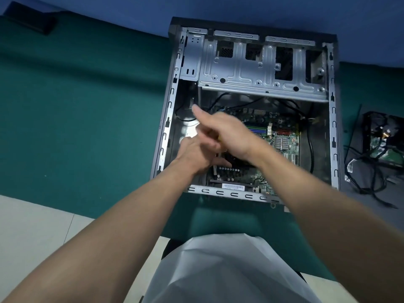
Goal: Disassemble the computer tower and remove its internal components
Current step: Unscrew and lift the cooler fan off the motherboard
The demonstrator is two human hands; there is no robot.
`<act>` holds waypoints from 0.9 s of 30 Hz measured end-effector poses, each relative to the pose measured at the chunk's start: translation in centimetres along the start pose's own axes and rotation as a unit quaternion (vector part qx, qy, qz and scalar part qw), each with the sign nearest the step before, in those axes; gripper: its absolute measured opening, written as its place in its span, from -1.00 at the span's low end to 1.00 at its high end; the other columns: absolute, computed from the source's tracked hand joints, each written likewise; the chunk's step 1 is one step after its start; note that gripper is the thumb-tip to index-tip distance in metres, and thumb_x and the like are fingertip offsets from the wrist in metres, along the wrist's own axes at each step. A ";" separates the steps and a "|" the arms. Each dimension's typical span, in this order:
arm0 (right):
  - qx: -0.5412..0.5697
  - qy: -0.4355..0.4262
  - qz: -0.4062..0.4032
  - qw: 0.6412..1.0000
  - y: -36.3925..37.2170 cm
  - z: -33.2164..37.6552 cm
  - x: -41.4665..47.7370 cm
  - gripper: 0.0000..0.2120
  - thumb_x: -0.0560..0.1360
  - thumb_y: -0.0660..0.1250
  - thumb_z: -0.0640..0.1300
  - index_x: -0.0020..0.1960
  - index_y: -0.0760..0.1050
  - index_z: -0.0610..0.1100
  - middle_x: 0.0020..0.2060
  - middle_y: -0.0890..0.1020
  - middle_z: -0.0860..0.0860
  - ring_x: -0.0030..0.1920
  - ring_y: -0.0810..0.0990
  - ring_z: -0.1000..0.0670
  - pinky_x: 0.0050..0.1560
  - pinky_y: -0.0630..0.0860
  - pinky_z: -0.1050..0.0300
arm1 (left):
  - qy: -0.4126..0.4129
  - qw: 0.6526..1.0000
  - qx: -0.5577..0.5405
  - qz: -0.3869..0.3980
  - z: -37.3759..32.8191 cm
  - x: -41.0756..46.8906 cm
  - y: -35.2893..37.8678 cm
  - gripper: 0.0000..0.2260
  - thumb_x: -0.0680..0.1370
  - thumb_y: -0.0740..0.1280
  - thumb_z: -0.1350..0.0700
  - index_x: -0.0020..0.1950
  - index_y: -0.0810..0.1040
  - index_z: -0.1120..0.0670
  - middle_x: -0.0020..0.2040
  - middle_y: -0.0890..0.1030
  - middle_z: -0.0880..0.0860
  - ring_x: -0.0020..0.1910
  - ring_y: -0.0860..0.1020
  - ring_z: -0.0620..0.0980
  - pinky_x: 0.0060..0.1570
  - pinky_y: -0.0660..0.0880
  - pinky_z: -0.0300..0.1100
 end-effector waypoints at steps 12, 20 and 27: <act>0.128 -0.075 -0.323 0.935 -3.0 -1.1 -1.9 -0.45 0.50 0.16 0.25 -0.48 0.32 -0.13 -0.59 0.31 0.09 -0.50 0.29 0.08 -0.33 0.35 0.17 | 0.003 0.983 0.180 0.031 -0.2 -0.1 0.2 -0.86 0.53 0.26 0.11 -0.22 0.38 -0.02 -0.19 0.44 -0.09 0.16 0.48 0.04 -0.16 0.24 -0.09; -0.309 0.091 -0.243 0.915 -7.5 -2.8 -0.9 -0.54 0.57 0.05 0.25 -0.29 0.41 -0.06 -0.32 0.54 0.00 -0.27 0.48 -0.06 -0.17 0.35 0.06 | 0.063 0.963 0.248 0.085 -0.4 0.5 1.8 -0.25 0.37 0.19 -0.41 0.47 0.22 -0.08 0.48 0.31 -0.15 0.51 0.16 0.00 0.13 0.45 0.03; -0.472 0.160 -0.023 0.867 -6.5 -3.9 -0.8 -0.61 0.54 0.25 -0.01 -0.42 0.43 -0.14 -0.49 0.49 -0.03 -0.44 0.48 0.01 -0.48 0.28 0.23 | 0.074 0.957 0.269 0.078 -0.6 0.6 1.9 -0.17 0.40 0.15 -0.41 0.55 -0.15 -0.20 0.54 0.15 -0.17 0.53 0.11 0.02 0.15 0.45 0.00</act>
Point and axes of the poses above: each hand's wrist, its own x-axis towards the middle knuckle, its own y-axis out of the palm, z = x × y, the point moved 10 cm from there along x, towards the middle knuckle
